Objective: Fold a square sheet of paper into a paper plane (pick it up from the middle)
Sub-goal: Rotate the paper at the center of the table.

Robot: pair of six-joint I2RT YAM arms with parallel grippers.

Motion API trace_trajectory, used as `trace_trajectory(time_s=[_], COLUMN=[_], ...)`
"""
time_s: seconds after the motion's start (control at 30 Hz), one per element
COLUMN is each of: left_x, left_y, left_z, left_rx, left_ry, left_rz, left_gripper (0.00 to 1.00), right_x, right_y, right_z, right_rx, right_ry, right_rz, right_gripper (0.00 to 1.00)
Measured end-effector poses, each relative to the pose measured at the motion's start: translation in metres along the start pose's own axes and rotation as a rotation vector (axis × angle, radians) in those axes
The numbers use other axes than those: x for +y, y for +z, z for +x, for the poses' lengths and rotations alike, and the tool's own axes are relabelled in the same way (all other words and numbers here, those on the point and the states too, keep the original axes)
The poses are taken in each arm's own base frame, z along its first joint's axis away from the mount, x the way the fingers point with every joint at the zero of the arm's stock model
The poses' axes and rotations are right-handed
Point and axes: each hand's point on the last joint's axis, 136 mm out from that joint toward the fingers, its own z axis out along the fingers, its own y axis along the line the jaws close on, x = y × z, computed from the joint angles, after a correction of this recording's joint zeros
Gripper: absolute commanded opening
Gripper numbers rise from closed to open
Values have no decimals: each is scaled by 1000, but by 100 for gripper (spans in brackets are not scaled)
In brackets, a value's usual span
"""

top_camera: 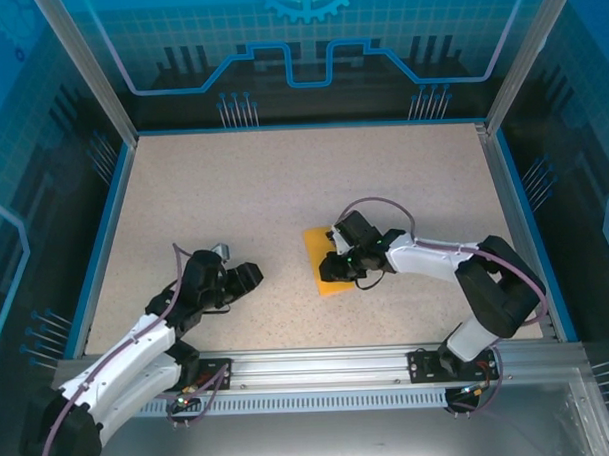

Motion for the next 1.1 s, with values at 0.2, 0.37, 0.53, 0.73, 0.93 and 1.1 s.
trace_trajectory(time_s=[0.2, 0.37, 0.53, 0.73, 0.93, 1.1], left_x=[-9, -17, -29, -38, -44, -44], left_y=[8, 15, 26, 29, 25, 27], left_z=[8, 8, 12, 24, 22, 22], left_rx=[55, 80, 121, 160, 144, 147], left_ry=[9, 20, 44, 76, 86, 86], left_rz=[34, 34, 32, 38, 66, 62], left_gripper=[62, 62, 62, 64, 65, 65], right_x=[-6, -17, -5, -7, 5, 31], right_y=[18, 31, 38, 32, -6, -48], right_z=[-2, 5, 3, 1, -12, -34], right_rx=[-22, -47, -98, -141, -211, -319], right_ry=[33, 144, 189, 227, 177, 135], right_rz=[-26, -38, -48, -8, 82, 79], right_gripper=[18, 18, 20, 29, 36, 40])
